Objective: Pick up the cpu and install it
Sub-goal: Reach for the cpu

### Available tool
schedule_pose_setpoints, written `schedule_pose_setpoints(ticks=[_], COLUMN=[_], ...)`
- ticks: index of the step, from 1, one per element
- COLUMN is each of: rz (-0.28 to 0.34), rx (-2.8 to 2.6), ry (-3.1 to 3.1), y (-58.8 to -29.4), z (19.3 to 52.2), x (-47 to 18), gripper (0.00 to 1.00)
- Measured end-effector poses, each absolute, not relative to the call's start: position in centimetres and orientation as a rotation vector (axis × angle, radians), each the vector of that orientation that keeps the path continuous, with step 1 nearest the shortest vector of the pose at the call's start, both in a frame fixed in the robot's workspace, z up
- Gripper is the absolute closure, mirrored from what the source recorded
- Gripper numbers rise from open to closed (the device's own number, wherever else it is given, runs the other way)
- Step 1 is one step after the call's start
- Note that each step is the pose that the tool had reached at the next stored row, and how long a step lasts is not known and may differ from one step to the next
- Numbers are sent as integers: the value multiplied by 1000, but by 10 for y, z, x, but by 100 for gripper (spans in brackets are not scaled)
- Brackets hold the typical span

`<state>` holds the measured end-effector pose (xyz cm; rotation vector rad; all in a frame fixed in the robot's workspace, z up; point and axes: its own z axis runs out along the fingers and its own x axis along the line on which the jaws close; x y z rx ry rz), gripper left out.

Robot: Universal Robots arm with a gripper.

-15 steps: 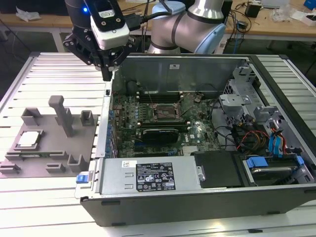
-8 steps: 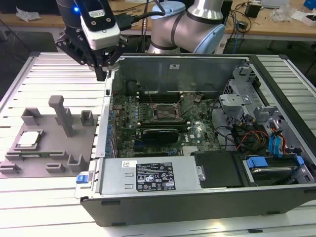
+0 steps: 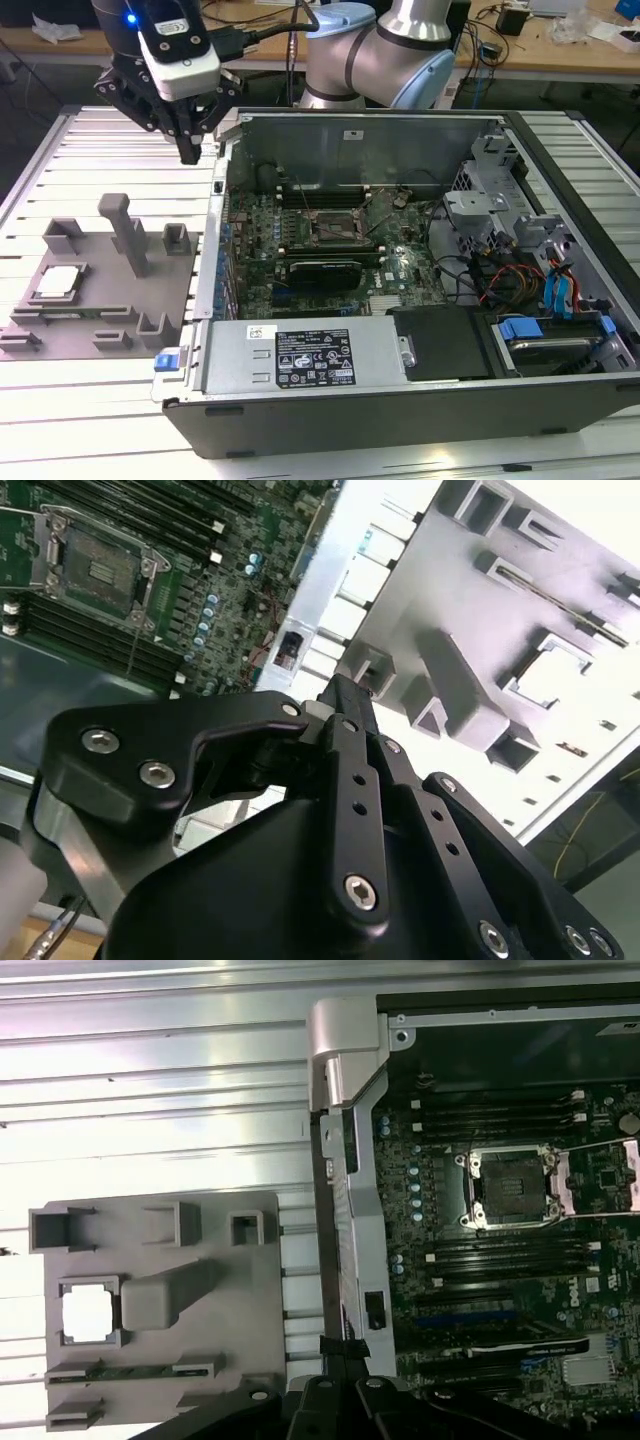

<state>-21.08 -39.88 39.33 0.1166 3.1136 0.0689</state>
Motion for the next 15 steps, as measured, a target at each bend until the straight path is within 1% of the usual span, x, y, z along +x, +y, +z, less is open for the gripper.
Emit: schedule_pose_setpoints(ticks=[15], rz=[69], rx=[116], ry=[3113], y=[-399], z=[393], x=[-249], gripper=[89])
